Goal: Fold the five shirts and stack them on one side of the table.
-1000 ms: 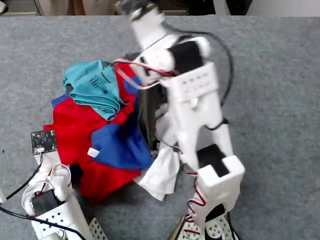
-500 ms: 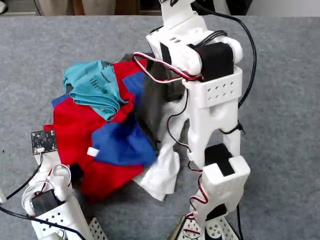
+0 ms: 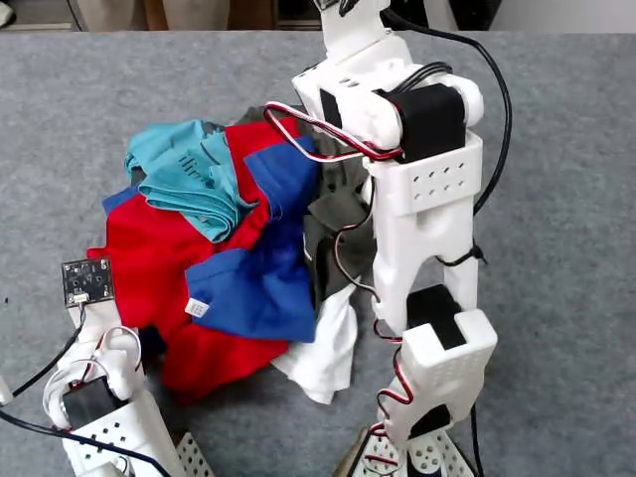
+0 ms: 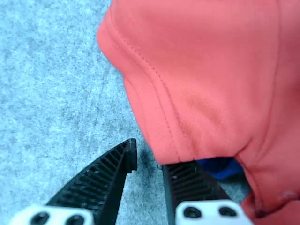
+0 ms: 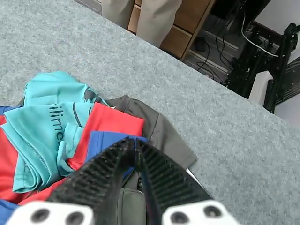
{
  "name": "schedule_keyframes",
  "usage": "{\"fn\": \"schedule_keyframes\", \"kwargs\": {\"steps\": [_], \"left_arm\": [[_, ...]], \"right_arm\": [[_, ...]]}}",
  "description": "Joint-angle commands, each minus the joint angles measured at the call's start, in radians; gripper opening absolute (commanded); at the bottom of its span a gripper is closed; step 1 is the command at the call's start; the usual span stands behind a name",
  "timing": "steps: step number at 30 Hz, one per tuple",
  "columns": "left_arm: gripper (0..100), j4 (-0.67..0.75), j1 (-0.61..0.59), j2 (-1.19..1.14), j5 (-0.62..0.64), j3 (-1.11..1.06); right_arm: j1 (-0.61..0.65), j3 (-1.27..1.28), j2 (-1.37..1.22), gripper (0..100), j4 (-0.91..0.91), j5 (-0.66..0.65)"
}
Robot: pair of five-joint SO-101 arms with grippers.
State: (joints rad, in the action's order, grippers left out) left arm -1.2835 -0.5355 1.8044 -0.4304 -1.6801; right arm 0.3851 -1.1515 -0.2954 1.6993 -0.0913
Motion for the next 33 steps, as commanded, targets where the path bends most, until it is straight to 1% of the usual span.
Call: {"fn": "schedule_keyframes", "kwargs": {"steps": [1,5,8,12,14,18,20,24,30,33], "left_arm": [[9,-0.005,-0.003,0.007,-0.003,-0.011],[9,-0.005,-0.003,0.007,-0.003,-0.011],[9,-0.005,-0.003,0.007,-0.003,-0.011],[9,-0.005,-0.003,0.007,-0.003,-0.011],[9,-0.005,-0.003,0.007,-0.003,-0.011],[9,-0.005,-0.003,0.007,-0.003,-0.011],[9,-0.005,-0.003,0.007,-0.003,-0.011],[9,-0.005,-0.003,0.007,-0.003,-0.011],[9,-0.005,-0.003,0.007,-0.003,-0.011],[9,-0.005,-0.003,0.007,-0.003,-0.011]], "right_arm": [[-0.001,-0.041,0.054,0.4,-0.034,0.003],[-0.002,-0.035,0.054,0.4,-0.031,0.003],[-0.001,-0.024,0.045,0.4,0.015,0.003],[-0.007,0.091,0.016,1.7,0.086,-0.021],[-0.045,0.186,0.013,9.1,0.084,-0.017],[-0.058,0.449,0.012,33.5,0.083,-0.026],[-0.031,0.578,0.01,38.3,0.08,-0.028],[0.001,0.759,0.005,35.0,0.031,-0.028],[0.008,0.987,0.005,25.3,-0.126,-0.02],[0.008,1.052,0.005,19.5,-0.161,-0.02]]}}
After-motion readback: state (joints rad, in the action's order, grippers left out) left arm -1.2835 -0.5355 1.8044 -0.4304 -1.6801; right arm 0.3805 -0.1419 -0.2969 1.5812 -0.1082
